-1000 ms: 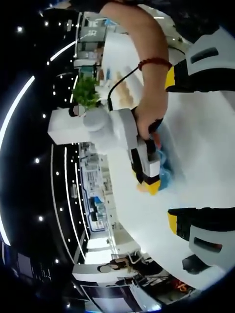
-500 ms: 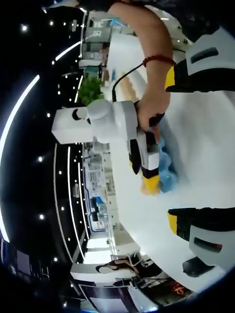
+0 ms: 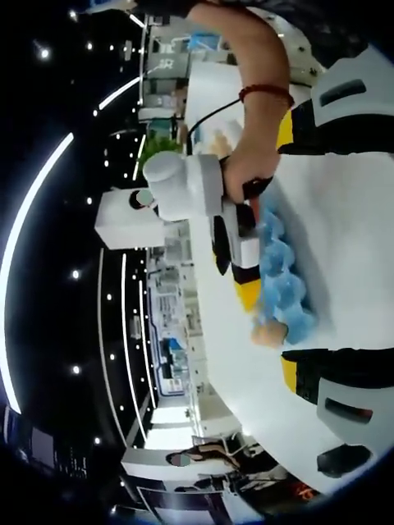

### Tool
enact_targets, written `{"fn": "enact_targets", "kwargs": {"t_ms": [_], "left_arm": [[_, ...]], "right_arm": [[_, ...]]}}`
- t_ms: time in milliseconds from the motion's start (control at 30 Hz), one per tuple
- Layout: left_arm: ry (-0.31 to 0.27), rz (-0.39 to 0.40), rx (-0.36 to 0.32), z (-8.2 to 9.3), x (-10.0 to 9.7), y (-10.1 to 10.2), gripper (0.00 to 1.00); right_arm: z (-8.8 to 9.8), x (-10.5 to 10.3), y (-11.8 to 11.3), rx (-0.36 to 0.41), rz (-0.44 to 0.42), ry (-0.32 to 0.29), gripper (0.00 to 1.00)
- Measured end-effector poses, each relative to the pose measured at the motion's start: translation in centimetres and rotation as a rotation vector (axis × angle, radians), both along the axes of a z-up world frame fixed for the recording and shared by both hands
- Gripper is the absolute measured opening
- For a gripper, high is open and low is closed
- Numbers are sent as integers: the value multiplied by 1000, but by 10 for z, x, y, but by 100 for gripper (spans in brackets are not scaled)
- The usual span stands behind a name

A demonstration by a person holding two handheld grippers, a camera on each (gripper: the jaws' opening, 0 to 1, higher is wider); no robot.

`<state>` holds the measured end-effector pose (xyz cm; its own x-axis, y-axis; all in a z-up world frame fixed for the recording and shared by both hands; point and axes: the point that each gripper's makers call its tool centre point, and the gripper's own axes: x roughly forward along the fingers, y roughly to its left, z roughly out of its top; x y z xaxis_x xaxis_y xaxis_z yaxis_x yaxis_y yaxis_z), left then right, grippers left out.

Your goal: Place the egg into an empty slot of the egg tray after lifting it from the table, then release the egg inside the slot.

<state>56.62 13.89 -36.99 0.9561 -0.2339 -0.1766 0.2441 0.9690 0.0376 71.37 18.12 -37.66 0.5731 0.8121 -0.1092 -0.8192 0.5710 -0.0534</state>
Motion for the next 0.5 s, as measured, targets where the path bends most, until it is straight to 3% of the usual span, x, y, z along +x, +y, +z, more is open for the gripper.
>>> {"fn": "enact_targets", "kwargs": {"t_ms": [100,267,400,500], "left_arm": [[-4,-10,-1,2,2,-6,100],[-13,-20,5,2,5,-3,100],[-5,-25,-7,-1,7,0,100],[-6,-34,0,-2,9,0,100]], "right_arm": [[0,3,-8,24,-8,30,64],[0,3,-23,9,-25,19,66],[-6,1,-35,-50,-22,36,68],[-4,0,-45,-53,-27,33,70]]}}
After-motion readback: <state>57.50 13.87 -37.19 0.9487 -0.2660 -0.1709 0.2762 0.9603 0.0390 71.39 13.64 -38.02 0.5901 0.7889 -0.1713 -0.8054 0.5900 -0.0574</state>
